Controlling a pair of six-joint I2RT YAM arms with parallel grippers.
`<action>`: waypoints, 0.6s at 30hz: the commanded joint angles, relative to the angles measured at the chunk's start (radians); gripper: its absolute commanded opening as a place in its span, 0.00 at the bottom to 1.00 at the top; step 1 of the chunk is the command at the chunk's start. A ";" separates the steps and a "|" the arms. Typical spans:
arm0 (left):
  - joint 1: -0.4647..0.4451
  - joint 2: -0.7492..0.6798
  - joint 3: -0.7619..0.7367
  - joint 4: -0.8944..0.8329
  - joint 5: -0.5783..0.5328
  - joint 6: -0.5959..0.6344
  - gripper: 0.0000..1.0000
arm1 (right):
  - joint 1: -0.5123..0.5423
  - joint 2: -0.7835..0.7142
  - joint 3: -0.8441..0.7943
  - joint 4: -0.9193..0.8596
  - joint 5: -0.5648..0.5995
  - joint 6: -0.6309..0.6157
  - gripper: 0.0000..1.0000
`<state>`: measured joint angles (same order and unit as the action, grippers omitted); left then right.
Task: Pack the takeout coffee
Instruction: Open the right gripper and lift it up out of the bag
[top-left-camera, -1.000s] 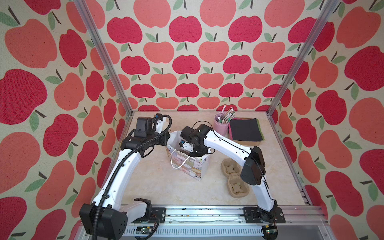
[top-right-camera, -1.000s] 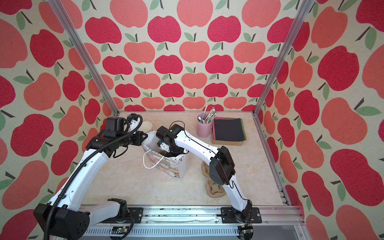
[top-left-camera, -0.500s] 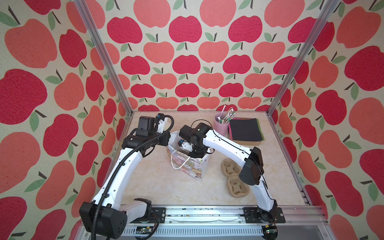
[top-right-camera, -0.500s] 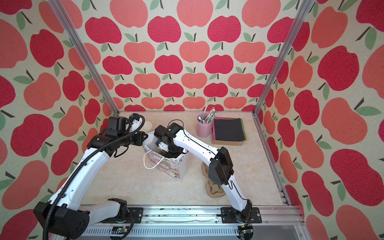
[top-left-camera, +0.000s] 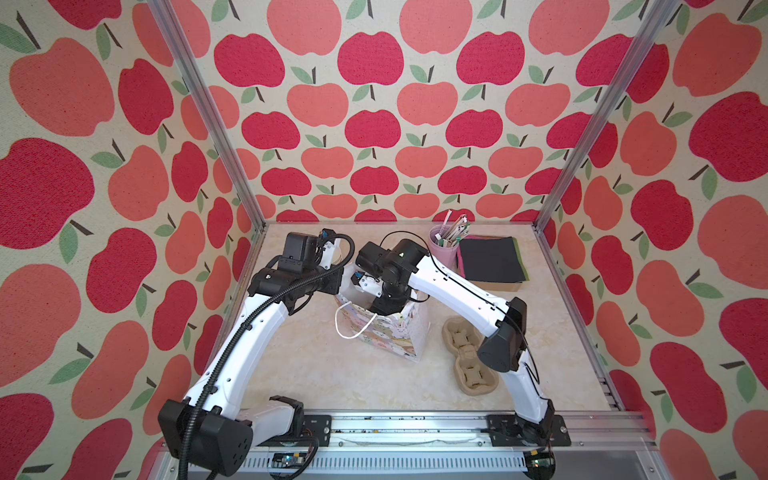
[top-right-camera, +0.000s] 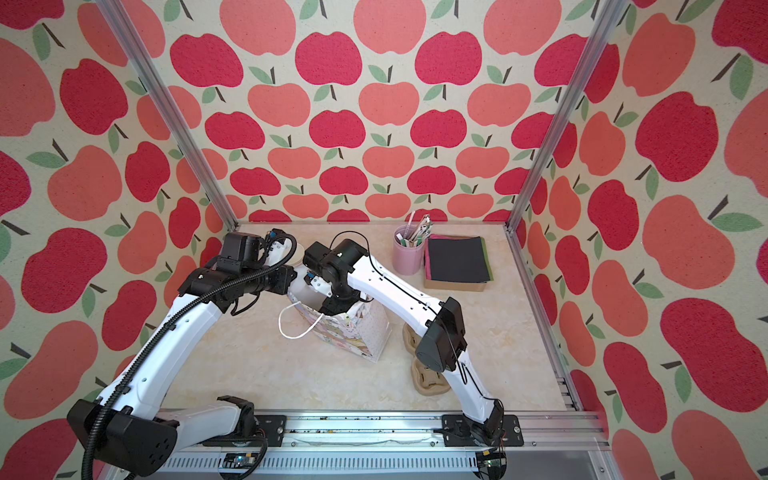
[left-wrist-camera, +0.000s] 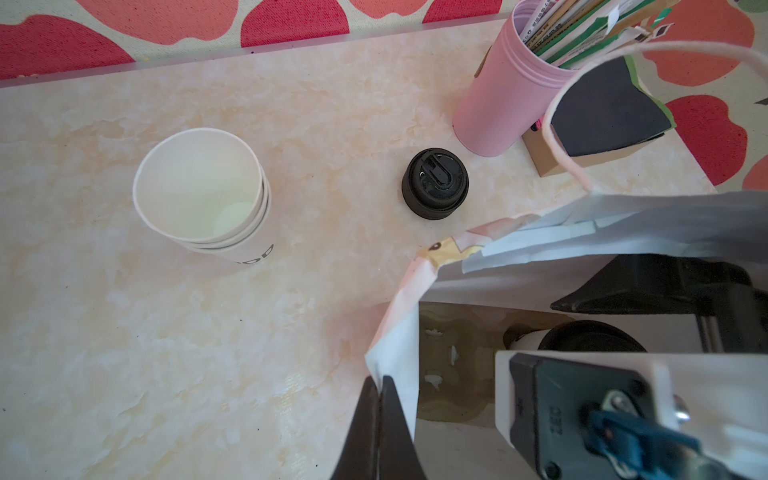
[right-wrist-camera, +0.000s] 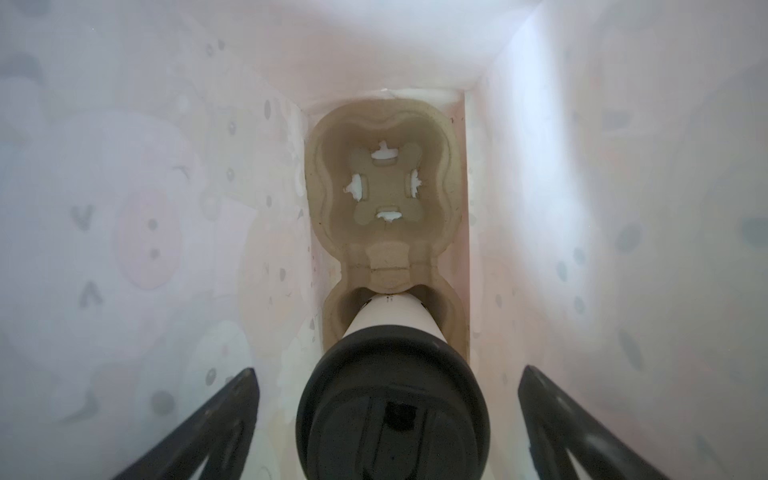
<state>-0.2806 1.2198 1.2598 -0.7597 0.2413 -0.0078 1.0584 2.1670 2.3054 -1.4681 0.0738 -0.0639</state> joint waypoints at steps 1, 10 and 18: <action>-0.015 0.012 0.038 -0.054 -0.030 0.025 0.00 | 0.005 -0.016 0.018 -0.003 -0.002 -0.005 0.99; -0.075 0.001 0.049 -0.032 -0.053 0.033 0.00 | 0.004 -0.007 0.002 0.035 0.002 -0.006 0.99; -0.099 -0.009 0.043 -0.022 -0.071 0.038 0.00 | 0.005 -0.038 -0.005 0.089 0.060 0.002 0.99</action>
<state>-0.3725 1.2194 1.2861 -0.7673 0.1902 0.0040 1.0584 2.1662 2.3054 -1.4094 0.0994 -0.0639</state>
